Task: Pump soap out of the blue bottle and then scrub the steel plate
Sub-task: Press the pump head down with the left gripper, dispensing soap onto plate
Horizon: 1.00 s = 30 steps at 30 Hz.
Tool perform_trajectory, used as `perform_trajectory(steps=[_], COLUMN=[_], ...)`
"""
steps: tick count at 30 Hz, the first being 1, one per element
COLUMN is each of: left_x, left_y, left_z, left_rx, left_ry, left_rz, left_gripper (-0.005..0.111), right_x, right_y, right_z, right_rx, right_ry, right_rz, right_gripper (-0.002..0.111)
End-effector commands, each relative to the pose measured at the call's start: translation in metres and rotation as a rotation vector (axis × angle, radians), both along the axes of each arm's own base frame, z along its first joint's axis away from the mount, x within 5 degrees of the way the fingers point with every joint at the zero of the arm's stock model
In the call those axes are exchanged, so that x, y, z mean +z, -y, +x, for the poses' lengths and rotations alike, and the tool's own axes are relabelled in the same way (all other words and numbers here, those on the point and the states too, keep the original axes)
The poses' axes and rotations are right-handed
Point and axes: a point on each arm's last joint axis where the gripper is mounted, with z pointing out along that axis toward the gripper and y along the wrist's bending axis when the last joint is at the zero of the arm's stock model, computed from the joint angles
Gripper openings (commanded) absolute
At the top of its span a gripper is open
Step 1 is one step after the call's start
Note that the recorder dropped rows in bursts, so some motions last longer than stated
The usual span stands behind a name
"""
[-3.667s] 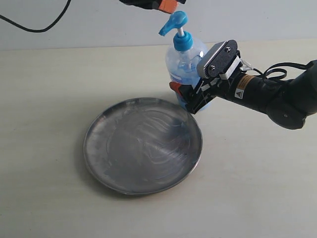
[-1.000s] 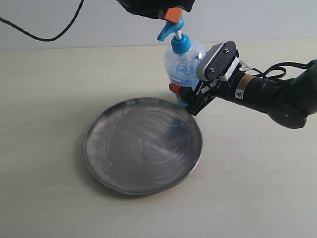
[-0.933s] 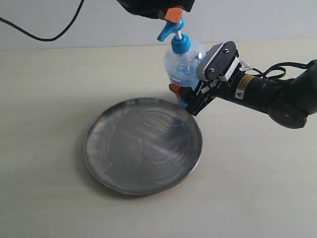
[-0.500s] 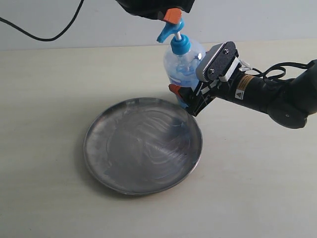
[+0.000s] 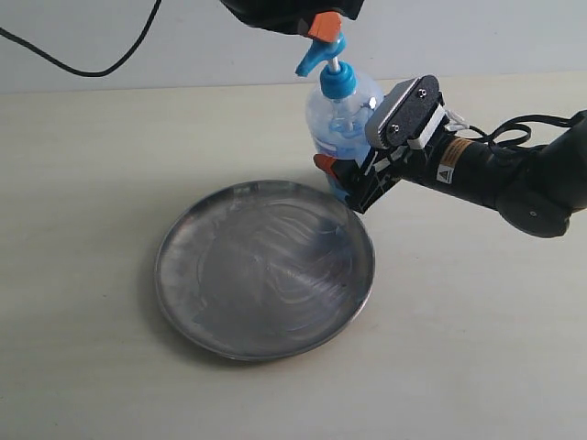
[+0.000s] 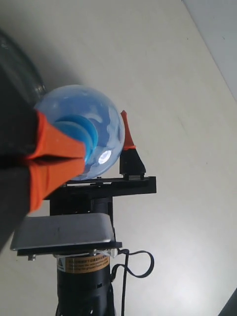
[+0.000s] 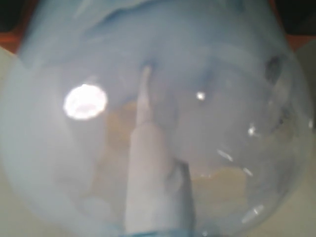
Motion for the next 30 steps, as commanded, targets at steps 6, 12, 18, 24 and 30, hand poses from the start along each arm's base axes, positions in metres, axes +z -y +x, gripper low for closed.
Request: perform_trajectory(steps=[6, 12, 18, 24, 30], left_x=[-0.043, -0.054, -0.066, -0.087, -0.104], left_y=[0.005, 0.006, 0.006, 0.001, 0.005], left_z=[0.004, 0.005, 0.005, 0.000, 0.004], left_rx=[-0.035, -0.039, -0.036, -0.024, -0.007], left_ry=[-0.113, -0.151, -0.183, -0.221, -0.249], left_rz=[0.126, 0.155, 0.173, 0.202, 0.191], left_gripper=[0.000, 0.000, 0.000, 0.000, 0.000], right_x=[0.014, 0.014, 0.014, 0.014, 0.014], right_y=[-0.009, -0.009, -0.009, -0.009, -0.010], right_z=[-0.004, -0.004, -0.004, -0.004, -0.005], right_rx=[0.095, 0.095, 0.097, 0.100, 0.114], right_ry=[0.083, 0.078, 0.080, 0.080, 0.080], right_rz=[0.053, 0.057, 0.057, 0.056, 0.051], right_gripper=[0.000, 0.000, 0.000, 0.000, 0.000])
